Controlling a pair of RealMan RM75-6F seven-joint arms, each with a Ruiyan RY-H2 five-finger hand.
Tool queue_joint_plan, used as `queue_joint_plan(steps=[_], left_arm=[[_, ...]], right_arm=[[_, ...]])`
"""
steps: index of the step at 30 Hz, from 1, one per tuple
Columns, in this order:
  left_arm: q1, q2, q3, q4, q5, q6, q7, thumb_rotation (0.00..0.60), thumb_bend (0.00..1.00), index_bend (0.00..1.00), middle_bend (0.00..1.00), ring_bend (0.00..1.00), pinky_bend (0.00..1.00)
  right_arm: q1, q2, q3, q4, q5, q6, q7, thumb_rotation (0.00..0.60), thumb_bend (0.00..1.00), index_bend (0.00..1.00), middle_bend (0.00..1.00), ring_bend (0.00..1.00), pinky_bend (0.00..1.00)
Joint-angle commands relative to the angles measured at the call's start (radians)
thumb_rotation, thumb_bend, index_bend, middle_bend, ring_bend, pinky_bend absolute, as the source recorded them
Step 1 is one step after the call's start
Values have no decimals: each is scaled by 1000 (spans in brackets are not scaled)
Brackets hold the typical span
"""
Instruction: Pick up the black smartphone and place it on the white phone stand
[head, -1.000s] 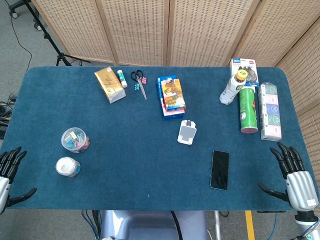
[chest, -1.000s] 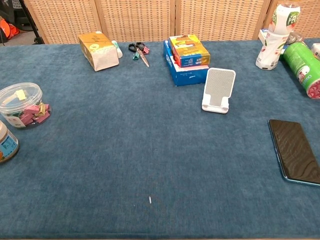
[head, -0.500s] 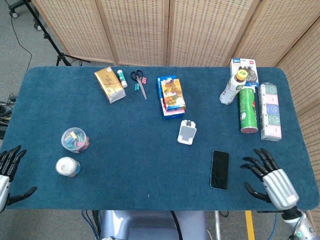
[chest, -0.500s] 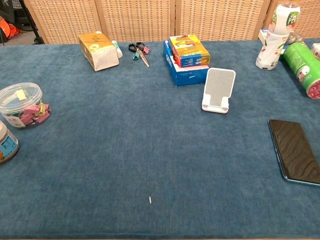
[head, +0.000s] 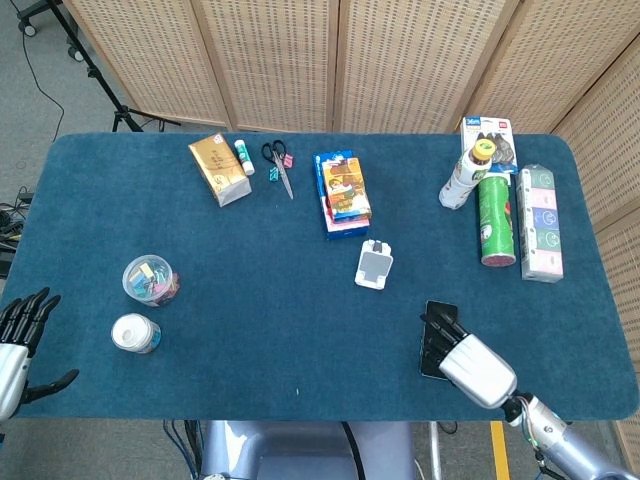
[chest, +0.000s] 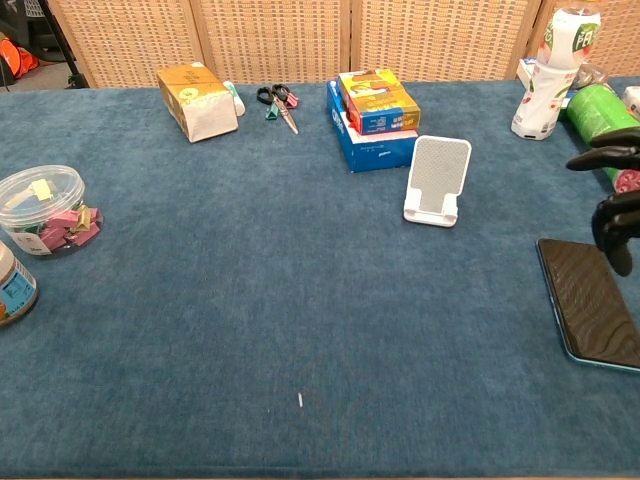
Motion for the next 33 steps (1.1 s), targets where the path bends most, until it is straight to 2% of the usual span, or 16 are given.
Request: queue_joint_plan(steps=[1,9,16,24,33], left_arm=[[-1,0,0,-1,-2,-3,1,600,0,0,0,0,0],[-5,1,-2,-2,-9,-12,2,600,0,0,0,0,0],[-7,1,-2,-4,-11,-16,4,600,0,0,0,0,0],[-8,1,-3,-5,-15,-18,3,600,0,0,0,0,0],[-9,-1,-2,-6,-14,-19,9,600,0,0,0,0,0]], right_arm=[[41,-64,30,-37,3,-112,-177,600,852,503,424,87,0],[73,-144,47,-63,51,-233,-336,600,852,503,424,87,0],[91,-217,51,-25,93,-302,-432,600,852,503,424,87,0],[90,-254,30,64,85,-281,-488,600,852,503,424,87,0],[69,-246,-15,127,74,-217,-450,600,852,503,424,87,0]])
